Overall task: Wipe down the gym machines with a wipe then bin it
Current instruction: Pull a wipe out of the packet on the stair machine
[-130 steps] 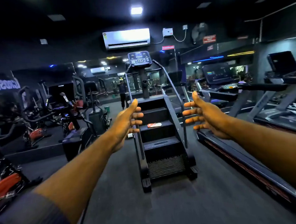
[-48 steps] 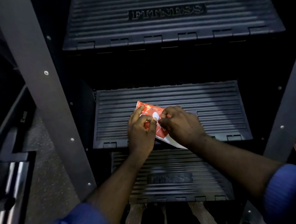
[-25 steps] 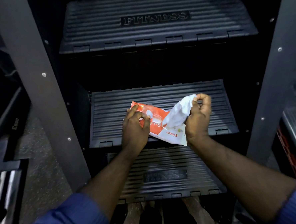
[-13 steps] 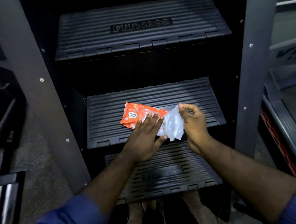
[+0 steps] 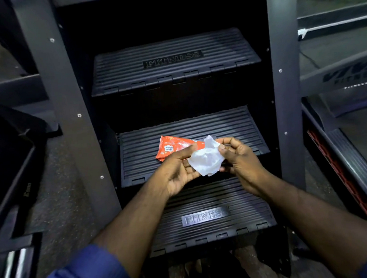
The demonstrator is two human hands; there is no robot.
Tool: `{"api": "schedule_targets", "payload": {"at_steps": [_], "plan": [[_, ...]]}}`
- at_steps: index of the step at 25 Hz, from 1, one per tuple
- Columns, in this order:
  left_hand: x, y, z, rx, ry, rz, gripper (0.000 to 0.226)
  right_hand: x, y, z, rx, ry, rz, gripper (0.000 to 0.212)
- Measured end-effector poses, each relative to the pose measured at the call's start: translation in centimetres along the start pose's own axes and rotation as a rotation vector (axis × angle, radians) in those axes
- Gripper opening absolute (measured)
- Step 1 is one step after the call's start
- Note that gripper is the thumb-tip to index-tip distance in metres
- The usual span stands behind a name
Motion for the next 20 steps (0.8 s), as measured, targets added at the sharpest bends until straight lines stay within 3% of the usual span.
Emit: {"api": "schedule_targets", "payload": {"at_steps": [4, 8, 12, 16, 20], "plan": [[-0.3, 1.1, 0.3, 0.016, -0.079, 0.08, 0.015, -0.5, 0.2, 0.5, -0.019, -0.011, -0.03, 0.032], [-0.5, 1.6, 0.5, 0.105, -0.192, 0.218, 0.016, -0.6, 0.5, 0.9, 0.083, -0.053, 0.01, 0.036], [-0.9, 1.5, 1.6, 0.465, -0.451, 0.371, 0.024, 0.1, 0.6, 1.1, 0.166, -0.097, 0.039, 0.04], [-1.5, -1.2, 2.3, 0.821, -0.594, 0.29, 0.013, 0.5, 0.4, 0.7, 0.183, -0.105, 0.011, 0.045], [-1.6, -2.0, 2.1, 0.826, -0.55, 0.313, 0.022, 1.0, -0.1, 0.3, 0.204, -0.135, -0.049, 0.055]]}}
Point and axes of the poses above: each hand's wrist, its own x-axis towards the middle knuckle, its own y-axis out of the back of the hand, z = x × y, the point moved 6 cm from there along x, towards the middle knuckle, and after that the axes turned 4 degrees about x, right-handed, at the moved point
